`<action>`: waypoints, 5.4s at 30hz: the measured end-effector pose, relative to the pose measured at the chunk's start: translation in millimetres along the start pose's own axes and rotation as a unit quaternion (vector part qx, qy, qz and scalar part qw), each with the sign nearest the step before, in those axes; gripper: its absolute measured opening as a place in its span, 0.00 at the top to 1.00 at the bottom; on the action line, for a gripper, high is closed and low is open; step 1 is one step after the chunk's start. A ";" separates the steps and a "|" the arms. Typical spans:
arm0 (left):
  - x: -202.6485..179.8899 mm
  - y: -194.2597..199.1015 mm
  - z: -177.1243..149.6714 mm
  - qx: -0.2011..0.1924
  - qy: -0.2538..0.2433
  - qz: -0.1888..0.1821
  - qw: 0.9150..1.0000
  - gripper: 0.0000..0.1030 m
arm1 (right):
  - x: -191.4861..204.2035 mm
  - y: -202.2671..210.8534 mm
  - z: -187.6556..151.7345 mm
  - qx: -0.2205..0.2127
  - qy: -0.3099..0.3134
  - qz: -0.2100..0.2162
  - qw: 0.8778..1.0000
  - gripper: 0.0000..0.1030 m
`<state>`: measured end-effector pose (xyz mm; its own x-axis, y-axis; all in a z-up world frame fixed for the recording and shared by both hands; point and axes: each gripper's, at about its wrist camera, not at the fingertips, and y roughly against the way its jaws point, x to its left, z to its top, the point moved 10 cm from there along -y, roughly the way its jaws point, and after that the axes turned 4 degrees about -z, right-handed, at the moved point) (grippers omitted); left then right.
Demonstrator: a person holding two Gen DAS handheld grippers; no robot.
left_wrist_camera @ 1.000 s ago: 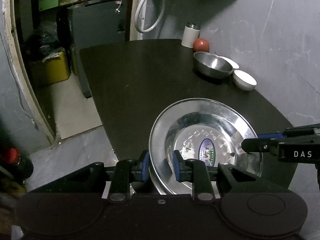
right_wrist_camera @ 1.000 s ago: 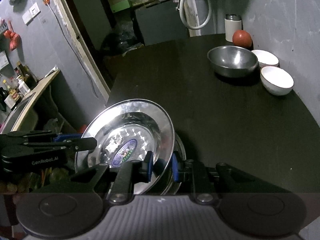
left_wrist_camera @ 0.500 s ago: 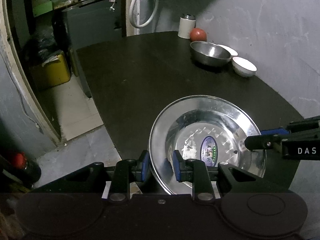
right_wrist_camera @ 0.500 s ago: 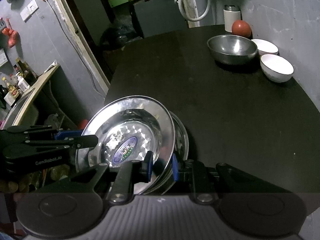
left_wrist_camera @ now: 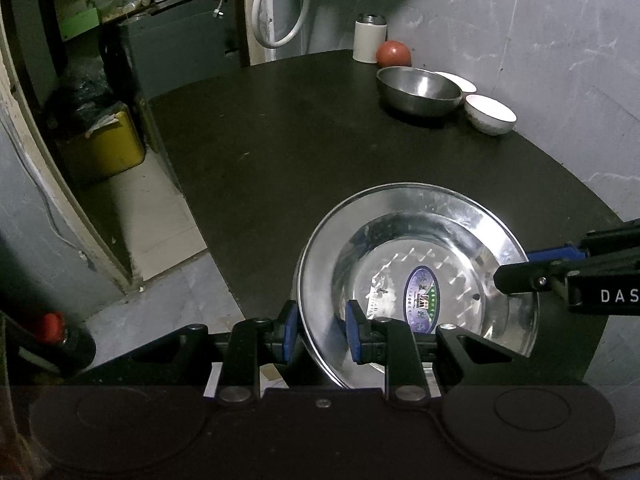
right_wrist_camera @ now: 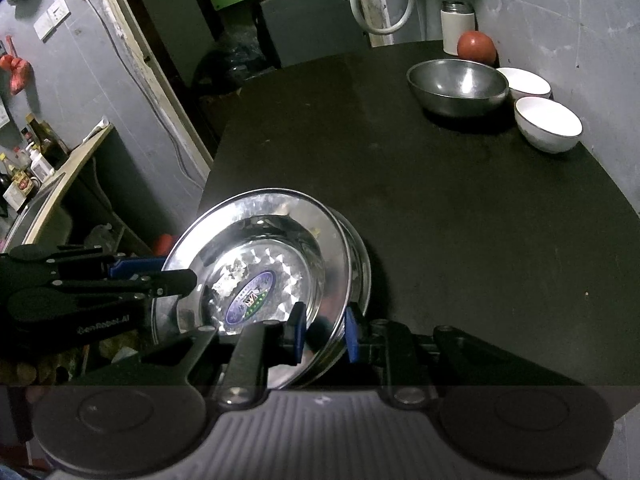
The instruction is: Organize plates and bowls
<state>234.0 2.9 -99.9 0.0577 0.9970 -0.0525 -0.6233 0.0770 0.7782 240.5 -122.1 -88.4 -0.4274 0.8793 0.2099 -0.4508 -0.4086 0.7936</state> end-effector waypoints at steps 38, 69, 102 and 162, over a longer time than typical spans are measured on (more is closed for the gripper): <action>8.9 -10.5 -1.6 0.022 0.016 0.005 1.000 0.71 | 10.9 -14.1 2.6 0.025 0.034 -0.014 0.999 0.74; 7.6 -11.9 -2.0 0.022 0.015 0.002 1.000 0.66 | 13.3 -15.4 1.2 0.021 0.039 -0.017 0.999 0.70; 11.9 -6.8 -3.3 0.018 0.012 -0.007 1.000 0.58 | 17.1 -12.6 -0.1 0.018 0.053 -0.032 0.998 0.67; -24.7 -196.7 266.1 -0.021 0.063 -0.071 0.995 0.01 | -200.4 -62.8 137.9 -0.083 -0.318 0.005 0.944 0.05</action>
<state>562.7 -40.1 -85.1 0.0501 0.9694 -0.2403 -0.6488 0.2145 0.7301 462.5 -239.0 -101.5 0.1007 0.8227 0.5595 -0.5882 -0.4043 0.7004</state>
